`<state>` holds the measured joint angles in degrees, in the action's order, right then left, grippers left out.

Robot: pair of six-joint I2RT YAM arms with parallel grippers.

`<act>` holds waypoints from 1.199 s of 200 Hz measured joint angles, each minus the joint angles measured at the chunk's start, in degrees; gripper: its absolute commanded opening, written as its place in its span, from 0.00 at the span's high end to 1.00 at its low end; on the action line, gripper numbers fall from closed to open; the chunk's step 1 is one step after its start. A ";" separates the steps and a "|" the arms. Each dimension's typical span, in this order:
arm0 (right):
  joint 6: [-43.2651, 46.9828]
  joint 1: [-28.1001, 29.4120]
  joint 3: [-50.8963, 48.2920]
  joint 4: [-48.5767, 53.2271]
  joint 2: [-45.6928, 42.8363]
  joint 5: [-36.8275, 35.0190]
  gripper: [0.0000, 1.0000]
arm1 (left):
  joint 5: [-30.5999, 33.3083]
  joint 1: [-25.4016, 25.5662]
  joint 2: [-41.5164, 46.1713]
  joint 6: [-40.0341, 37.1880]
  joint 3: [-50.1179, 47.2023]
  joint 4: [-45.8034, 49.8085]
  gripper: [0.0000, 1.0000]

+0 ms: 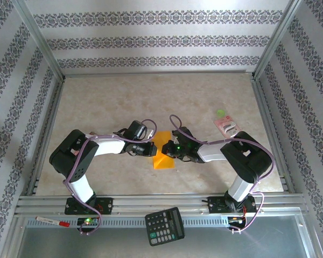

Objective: Fold a paper plane with a square sheet of paper (pick it up from the middle)
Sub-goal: Fold the triangle a second time at the center of the table.

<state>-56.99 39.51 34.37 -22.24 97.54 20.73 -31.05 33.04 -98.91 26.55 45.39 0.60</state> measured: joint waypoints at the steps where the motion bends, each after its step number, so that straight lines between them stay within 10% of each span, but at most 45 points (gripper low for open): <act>1: 0.00 0.00 -0.02 -0.09 0.00 0.00 1.00 | 0.02 0.00 0.00 0.00 0.02 0.07 0.76; 55: -0.02 0.02 -0.26 -0.85 0.09 0.00 1.00 | 4.15 -0.11 10.67 2.54 -3.21 5.35 0.61; 101: -0.02 0.00 -0.24 -0.98 0.26 0.59 1.00 | 1.51 3.19 23.37 7.15 -10.45 5.62 0.90; 240: 0.00 0.00 0.02 -0.92 0.46 0.83 1.00 | -4.90 6.05 8.04 8.17 -7.50 2.80 1.00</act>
<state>-56.99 39.51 34.39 -23.16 98.00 21.56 -35.94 39.09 -90.87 34.72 37.89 3.40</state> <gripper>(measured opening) 0.045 0.055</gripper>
